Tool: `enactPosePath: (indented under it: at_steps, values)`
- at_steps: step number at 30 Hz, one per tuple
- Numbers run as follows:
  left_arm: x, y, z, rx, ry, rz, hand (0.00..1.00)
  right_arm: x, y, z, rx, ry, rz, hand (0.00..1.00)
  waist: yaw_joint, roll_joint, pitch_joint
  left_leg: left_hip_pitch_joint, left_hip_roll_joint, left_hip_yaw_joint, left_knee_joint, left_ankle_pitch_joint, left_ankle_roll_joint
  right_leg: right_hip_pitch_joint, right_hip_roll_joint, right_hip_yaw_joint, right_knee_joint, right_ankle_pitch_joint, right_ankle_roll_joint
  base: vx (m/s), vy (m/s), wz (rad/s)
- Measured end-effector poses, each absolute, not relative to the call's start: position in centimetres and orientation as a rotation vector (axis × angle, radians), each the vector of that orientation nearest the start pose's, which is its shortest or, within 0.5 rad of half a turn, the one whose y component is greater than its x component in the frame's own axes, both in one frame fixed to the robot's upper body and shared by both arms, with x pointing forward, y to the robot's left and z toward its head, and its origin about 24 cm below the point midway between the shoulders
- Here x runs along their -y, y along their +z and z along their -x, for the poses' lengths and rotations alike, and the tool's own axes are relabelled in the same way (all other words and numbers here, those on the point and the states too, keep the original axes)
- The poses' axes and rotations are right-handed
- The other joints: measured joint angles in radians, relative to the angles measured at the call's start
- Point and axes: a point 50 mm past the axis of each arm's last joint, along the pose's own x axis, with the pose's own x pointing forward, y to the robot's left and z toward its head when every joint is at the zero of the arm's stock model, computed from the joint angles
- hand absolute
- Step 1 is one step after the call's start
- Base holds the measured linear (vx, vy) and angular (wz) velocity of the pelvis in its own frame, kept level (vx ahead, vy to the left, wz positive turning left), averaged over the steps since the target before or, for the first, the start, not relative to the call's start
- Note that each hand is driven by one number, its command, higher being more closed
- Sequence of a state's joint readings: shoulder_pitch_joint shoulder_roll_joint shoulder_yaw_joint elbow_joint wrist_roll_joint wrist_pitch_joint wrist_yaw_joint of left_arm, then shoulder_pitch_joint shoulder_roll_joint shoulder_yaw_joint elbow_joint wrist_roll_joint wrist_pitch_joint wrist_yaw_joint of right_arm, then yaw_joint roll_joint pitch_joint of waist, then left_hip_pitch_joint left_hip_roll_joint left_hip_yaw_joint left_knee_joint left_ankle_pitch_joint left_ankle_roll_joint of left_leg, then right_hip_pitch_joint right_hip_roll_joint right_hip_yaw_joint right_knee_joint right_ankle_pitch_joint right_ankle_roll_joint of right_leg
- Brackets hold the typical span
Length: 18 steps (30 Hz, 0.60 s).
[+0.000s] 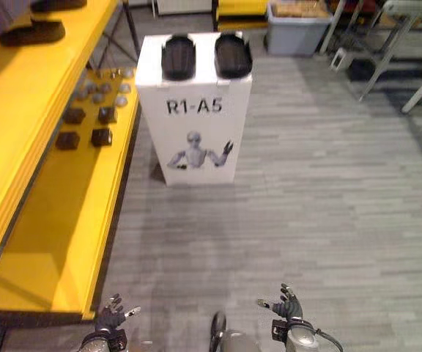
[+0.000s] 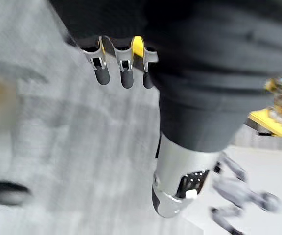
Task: Walk over and take plastic housings, then place them on the shelf
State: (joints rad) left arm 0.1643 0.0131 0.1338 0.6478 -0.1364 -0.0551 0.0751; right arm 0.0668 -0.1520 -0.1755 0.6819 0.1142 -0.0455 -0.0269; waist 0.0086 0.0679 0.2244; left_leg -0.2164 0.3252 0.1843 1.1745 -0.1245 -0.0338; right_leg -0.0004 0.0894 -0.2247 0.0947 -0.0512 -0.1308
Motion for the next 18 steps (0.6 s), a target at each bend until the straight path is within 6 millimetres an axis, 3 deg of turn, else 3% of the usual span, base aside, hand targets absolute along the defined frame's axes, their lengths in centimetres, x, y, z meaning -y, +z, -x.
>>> enactPosePath:
  at_steps: [3,4,5,6,7,8,9,10,11,13,14,16,18]
  values:
    - [-18.8,-11.6,-14.5,-0.714,0.305,0.138,0.0,23.4,-10.0,-17.2,-0.652,-0.307,-0.033,0.0,0.036,-0.007,0.005,-0.157,-0.069,0.062,-0.211,-0.06,0.003,0.121,-0.001,0.043,-0.093,-0.013,0.008,0.44,-0.062,-0.34]
    - [-18.7,-11.6,-14.3,-0.717,0.308,0.141,0.0,23.4,-10.1,-17.1,-0.656,-0.312,-0.04,0.0,0.049,-0.008,0.005,-0.171,-0.119,0.07,-0.406,-0.061,0.005,0.16,-0.008,0.052,-0.109,-0.029,0.022,0.46,0.027,-0.38]
    - [-18.6,-11.6,-14.1,-0.715,0.311,0.147,0.0,23.4,-10.1,-17.0,-0.656,-0.32,-0.046,0.0,0.062,-0.008,0.005,-0.172,-0.167,0.065,-0.613,-0.044,0.002,0.196,-0.012,0.073,-0.125,-0.05,0.035,0.46,0.051,-0.39]
    - [-18.6,-11.6,-13.9,-0.719,0.313,0.149,0.0,23.4,-10.1,-17.0,-0.656,-0.322,-0.048,0.0,0.065,-0.007,0.004,-0.172,-0.189,0.055,-0.704,-0.025,0.002,0.212,-0.012,0.081,-0.132,-0.062,0.042,0.54,0.118,-0.37]
    - [-18.4,-11.8,-13.5,-0.729,0.315,0.153,0.0,23.5,-10.3,-16.8,-0.664,-0.33,-0.051,0.0,0.069,-0.007,-0.003,-0.171,-0.222,0.027,-0.85,0.03,0.007,0.234,-0.011,0.094,-0.138,-0.093,0.058,0.59,0.146,-0.44]
    - [-18.5,-11.9,-13.2,-0.739,0.321,0.153,0.0,23.3,-10.6,-16.4,-0.683,-0.335,-0.056,0.0,0.083,-0.022,-0.019,-0.164,-0.239,0.02,-0.848,0.11,0.057,0.251,-0.027,0.122,-0.123,-0.135,0.077,0.62,0.154,-0.43]
    - [-18.6,-11.9,-13.1,-0.743,0.326,0.153,0.0,23.1,-10.7,-16.4,-0.686,-0.334,-0.061,0.0,0.085,-0.033,-0.03,-0.163,-0.252,0.021,-0.836,0.128,0.083,0.249,-0.043,0.133,-0.1,-0.161,0.088,0.62,0.129,-0.44]
    - [-18.9,-11.9,-12.9,-0.743,0.335,0.15,0.0,22.8,-10.8,-16.3,-0.69,-0.332,-0.067,0.0,0.089,-0.056,-0.043,-0.157,-0.27,0.036,-0.804,0.128,0.102,0.237,-0.076,0.137,-0.016,-0.215,0.117,0.61,0.13,-0.3]
    - [-19.0,-11.8,-13.1,-0.739,0.334,0.146,0.0,22.7,-10.9,-16.2,-0.697,-0.332,-0.069,0.0,0.089,-0.066,-0.048,-0.126,-0.284,0.053,-0.795,0.077,0.108,0.195,-0.108,0.138,0.123,-0.237,0.151,0.6,0.134,-0.3]
    - [-19.0,-11.9,-13.1,-0.743,0.33,0.142,0.0,22.4,-11.2,-16.2,-0.71,-0.326,-0.076,0.0,0.089,-0.069,-0.051,-0.059,-0.298,0.069,-0.801,0.032,0.106,0.105,-0.142,0.134,0.41,-0.226,0.189,0.5,0.152,-0.21]
    - [-19.0,-11.8,-13.3,-0.741,0.316,0.128,0.0,22.0,-11.4,-16.0,-0.724,-0.322,-0.086,0.0,0.08,-0.077,-0.048,0.027,-0.323,0.069,-0.81,-0.021,0.116,-0.006,-0.199,0.129,0.722,-0.17,0.278,0.55,0.173,-0.05]
    - [-19.1,-11.7,-13.5,-0.74,0.315,0.122,0.0,21.5,-11.7,-15.6,-0.741,-0.299,-0.074,0.0,0.062,-0.074,-0.052,0.145,-0.335,0.057,-0.831,-0.075,0.123,-0.105,-0.252,0.083,0.913,-0.183,0.243,0.6,0.139,0.16]
    - [-19.4,-11.6,-13.9,-0.728,0.318,0.113,0.0,20.9,-11.8,-15.6,-0.745,-0.263,-0.065,0.0,0.053,-0.071,-0.055,0.229,-0.334,0.038,-0.884,-0.095,0.115,-0.201,-0.269,0.03,0.894,-0.196,0.223,0.57,0.064,0.25]
